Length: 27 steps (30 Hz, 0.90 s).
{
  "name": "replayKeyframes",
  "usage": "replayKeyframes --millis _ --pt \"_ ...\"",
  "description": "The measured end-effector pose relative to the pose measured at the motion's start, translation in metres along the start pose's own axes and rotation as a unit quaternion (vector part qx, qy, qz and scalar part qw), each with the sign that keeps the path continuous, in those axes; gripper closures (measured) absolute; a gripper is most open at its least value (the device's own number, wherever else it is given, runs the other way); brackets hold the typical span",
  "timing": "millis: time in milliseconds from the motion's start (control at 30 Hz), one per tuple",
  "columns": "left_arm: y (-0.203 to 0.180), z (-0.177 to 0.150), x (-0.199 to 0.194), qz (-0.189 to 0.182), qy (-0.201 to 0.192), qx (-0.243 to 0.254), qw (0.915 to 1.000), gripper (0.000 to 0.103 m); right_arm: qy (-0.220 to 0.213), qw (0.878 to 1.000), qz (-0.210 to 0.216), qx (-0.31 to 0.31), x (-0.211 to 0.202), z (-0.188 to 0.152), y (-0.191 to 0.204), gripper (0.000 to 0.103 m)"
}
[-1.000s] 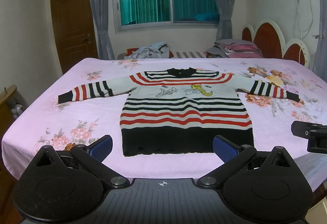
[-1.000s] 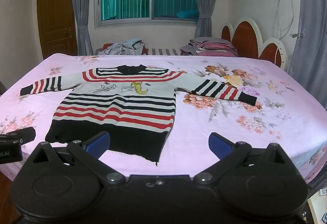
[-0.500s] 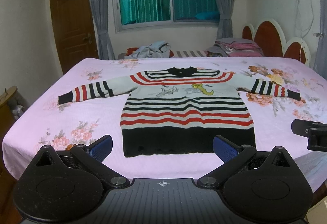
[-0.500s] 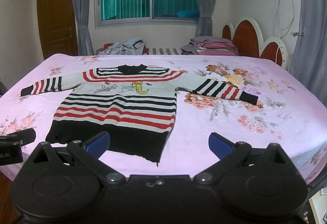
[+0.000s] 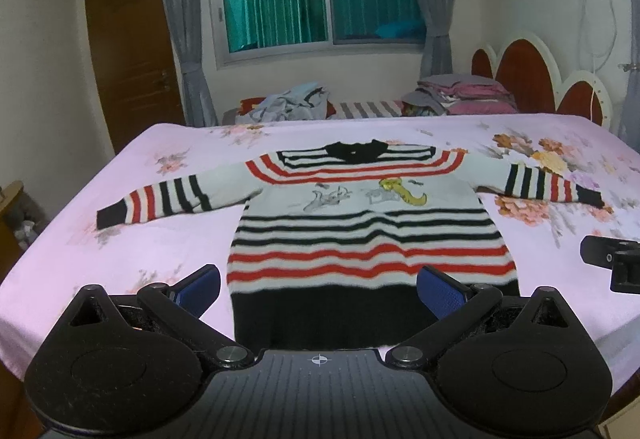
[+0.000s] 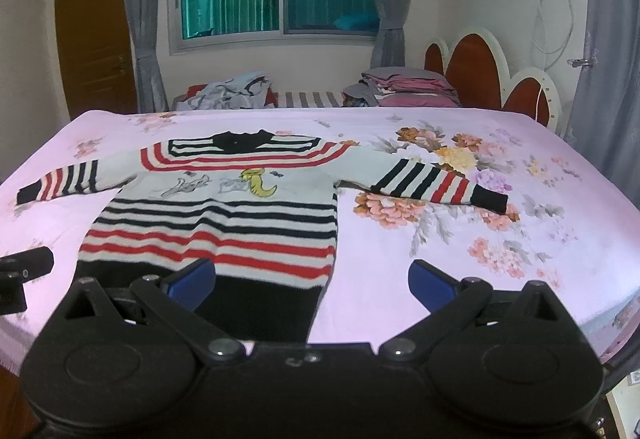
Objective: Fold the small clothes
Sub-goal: 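Move both grippers down toward the striped sweater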
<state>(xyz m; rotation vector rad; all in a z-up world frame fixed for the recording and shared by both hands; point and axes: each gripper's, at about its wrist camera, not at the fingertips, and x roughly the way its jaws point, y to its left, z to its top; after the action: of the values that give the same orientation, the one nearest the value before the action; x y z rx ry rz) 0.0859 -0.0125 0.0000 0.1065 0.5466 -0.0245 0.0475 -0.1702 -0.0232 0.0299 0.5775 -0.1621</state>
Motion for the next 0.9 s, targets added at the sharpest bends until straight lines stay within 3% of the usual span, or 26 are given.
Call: replayKeyframes --millis 700,900 --pt "0.028 0.077 0.12 -0.054 -0.009 0.016 0.9984 0.0 -0.032 0.998 -0.043 0.041 0.092 0.08 0.033 0.0" --pt "0.033 0.083 0.151 -0.086 -0.002 -0.008 0.9962 0.0 -0.023 0.996 -0.052 0.065 0.108 0.083 0.017 0.0"
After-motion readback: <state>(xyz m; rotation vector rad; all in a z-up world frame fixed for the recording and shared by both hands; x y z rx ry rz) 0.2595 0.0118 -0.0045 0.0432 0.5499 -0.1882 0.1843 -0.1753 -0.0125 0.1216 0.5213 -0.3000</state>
